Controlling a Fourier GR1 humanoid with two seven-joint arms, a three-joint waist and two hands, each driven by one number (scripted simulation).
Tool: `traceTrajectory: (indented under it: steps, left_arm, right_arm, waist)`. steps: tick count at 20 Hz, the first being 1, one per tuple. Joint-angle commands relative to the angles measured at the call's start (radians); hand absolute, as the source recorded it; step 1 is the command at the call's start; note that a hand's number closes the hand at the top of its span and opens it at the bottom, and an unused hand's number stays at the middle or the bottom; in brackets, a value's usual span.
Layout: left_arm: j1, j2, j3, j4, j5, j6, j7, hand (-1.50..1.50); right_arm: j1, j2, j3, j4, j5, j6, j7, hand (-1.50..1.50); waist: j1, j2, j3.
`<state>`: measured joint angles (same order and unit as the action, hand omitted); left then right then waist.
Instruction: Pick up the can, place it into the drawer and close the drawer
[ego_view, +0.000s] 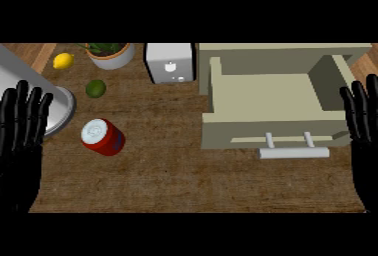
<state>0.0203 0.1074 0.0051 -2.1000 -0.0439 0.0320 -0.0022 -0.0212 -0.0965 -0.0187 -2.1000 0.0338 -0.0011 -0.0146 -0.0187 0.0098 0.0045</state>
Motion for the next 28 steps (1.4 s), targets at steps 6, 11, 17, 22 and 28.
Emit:
traceTrajectory:
  steps: [6, 11, 17, 22, 28]
  left_arm:
    - [-0.084, 0.168, -0.006, 0.107, 0.448, -0.463, -0.076, -1.5]
    - [-0.049, 0.406, 0.173, 0.294, 0.583, -0.612, 0.091, -1.5]
    - [-0.086, 0.512, 0.261, 0.438, 0.754, -0.767, 0.139, -1.5]
    - [-0.071, 0.535, 0.331, 0.522, 0.754, -0.878, 0.108, -1.5]
    - [-0.105, 0.554, 0.334, 0.554, 0.854, -0.829, 0.228, -1.5]
  right_arm:
    - [0.01, 0.006, 0.025, 0.007, -0.07, 0.05, 0.023, -1.5]
    - [0.125, 0.028, -0.08, 0.038, -0.041, -0.066, 0.182, -1.5]
    - [0.256, -0.008, -0.155, -0.008, -0.131, 0.024, 0.12, -1.5]
    - [0.313, 0.02, -0.195, 0.011, -0.168, 0.052, 0.076, -1.5]
    - [0.268, -0.085, -0.345, 0.006, -0.317, 0.137, 0.146, -1.5]
  waist:
    - [-0.006, -0.004, -0.01]
    - [0.004, -0.006, -0.006]
    - [0.011, -0.011, -0.004]
    - [0.015, -0.011, -0.004]
    - [0.017, -0.011, -0.004]
